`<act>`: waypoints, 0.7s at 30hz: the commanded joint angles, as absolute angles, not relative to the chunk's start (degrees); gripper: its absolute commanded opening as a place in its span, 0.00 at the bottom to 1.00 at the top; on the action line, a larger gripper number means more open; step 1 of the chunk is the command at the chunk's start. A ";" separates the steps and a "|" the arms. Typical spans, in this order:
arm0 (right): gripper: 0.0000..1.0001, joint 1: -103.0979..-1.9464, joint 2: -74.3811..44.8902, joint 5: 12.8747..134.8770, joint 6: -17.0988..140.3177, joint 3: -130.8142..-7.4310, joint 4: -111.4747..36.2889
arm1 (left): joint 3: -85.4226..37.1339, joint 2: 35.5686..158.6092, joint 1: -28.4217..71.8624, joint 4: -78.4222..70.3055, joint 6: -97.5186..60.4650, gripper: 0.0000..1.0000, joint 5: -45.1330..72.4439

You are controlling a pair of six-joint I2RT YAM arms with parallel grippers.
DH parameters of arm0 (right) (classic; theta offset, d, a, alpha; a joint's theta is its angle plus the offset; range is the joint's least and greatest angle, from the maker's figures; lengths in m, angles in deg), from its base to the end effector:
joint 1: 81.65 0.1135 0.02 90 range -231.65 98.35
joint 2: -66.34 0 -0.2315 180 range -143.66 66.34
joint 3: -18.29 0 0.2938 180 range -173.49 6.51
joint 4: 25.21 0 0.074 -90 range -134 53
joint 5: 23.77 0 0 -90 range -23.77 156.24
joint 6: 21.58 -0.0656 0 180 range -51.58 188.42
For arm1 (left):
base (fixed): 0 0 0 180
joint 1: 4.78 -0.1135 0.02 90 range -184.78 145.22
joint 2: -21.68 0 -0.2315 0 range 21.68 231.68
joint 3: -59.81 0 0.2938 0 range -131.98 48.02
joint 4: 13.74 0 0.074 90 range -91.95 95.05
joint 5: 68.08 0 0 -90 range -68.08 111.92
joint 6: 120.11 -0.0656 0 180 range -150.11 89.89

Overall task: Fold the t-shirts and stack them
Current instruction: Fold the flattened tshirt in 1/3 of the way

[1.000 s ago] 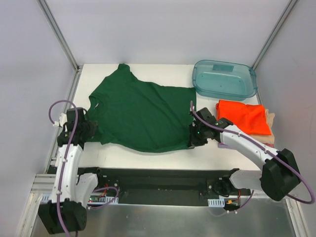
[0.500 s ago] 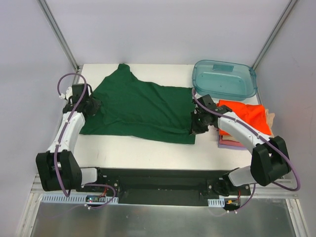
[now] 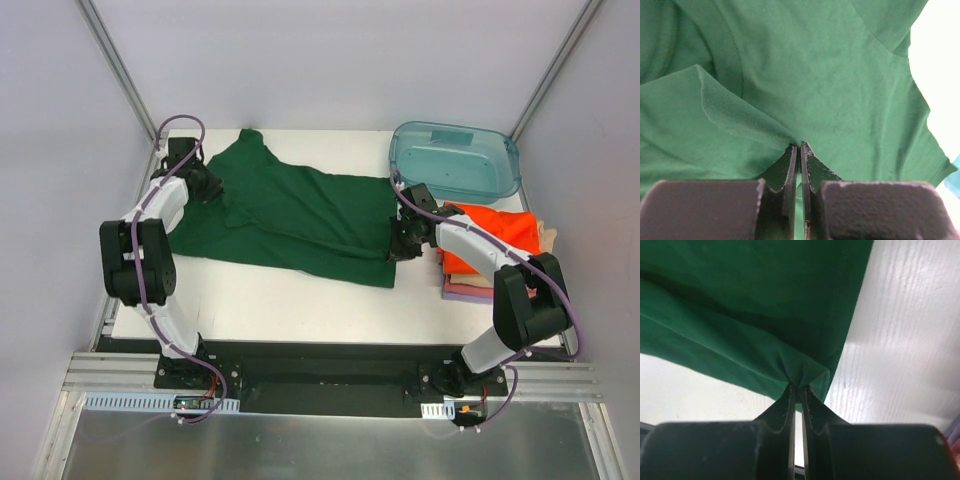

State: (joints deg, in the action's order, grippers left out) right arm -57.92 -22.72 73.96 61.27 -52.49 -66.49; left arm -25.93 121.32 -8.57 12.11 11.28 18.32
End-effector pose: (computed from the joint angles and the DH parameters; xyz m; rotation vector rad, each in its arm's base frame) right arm 0.3311 0.1552 0.1330 -0.4289 2.6069 0.3634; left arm 0.4505 0.0257 0.1820 -0.8512 2.1340 -0.4155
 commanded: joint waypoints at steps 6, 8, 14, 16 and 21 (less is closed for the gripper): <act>0.48 -59.06 -22.09 62.29 58.58 -55.80 -64.51 | -36.26 126.72 -7.59 15.18 2.15 0.71 14.88; 0.59 -59.15 -20.77 59.74 58.32 -56.07 -65.03 | -37.31 124.96 -7.59 16.58 1.27 0.99 15.58; 0.96 -58.63 -15.41 68.22 59.46 -51.51 -60.83 | -30.83 115.39 -7.50 18.52 0.30 0.99 17.95; 0.96 -57.31 -14.61 72.02 60.60 -49.83 -59.15 | -26.61 112.75 -7.59 18.52 1.00 0.99 20.06; 0.96 -50.55 -18.12 75.28 61.13 -49.73 -55.98 | -22.29 114.48 -7.68 18.35 2.85 0.99 21.22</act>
State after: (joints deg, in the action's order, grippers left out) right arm -55.58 -15.90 69.92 59.93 -49.43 -59.85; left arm -24.73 111.94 -7.46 17.03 2.38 19.22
